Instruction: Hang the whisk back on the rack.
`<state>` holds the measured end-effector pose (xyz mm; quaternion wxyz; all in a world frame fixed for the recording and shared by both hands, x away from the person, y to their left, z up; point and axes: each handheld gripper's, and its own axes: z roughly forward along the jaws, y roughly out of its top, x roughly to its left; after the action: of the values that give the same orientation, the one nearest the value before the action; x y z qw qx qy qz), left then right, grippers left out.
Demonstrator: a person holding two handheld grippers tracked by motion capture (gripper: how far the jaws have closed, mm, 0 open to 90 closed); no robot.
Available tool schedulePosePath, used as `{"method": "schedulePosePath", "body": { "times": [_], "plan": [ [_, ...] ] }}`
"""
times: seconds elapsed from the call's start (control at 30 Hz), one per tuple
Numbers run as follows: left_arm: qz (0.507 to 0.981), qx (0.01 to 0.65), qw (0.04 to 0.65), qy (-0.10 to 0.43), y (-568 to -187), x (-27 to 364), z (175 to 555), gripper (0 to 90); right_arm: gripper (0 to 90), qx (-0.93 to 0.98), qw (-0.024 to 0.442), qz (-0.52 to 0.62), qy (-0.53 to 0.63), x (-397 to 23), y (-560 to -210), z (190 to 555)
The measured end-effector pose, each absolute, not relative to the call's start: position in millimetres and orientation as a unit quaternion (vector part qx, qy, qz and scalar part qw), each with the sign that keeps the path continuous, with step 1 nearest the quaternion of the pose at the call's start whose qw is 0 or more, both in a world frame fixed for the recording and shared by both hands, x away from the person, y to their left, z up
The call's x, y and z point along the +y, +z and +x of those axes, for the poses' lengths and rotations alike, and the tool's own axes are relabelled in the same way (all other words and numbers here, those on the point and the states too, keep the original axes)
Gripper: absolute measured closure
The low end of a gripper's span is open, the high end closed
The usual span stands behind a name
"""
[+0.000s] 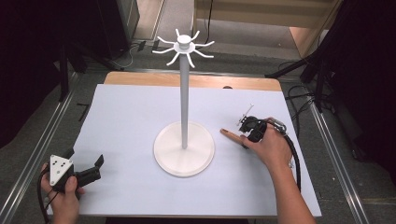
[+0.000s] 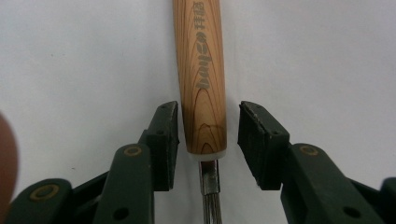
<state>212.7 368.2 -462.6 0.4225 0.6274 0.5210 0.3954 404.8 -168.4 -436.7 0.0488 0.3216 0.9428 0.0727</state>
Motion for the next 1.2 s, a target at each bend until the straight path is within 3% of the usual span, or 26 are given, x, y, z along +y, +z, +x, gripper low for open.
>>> {"method": "schedulePosePath", "body": {
  "times": [1.2],
  "plan": [
    [0.629,0.523,0.418,0.394,-462,368,213,0.2,69.7,0.926,0.004,0.375,0.046,-162,-444,417]
  ]
}}
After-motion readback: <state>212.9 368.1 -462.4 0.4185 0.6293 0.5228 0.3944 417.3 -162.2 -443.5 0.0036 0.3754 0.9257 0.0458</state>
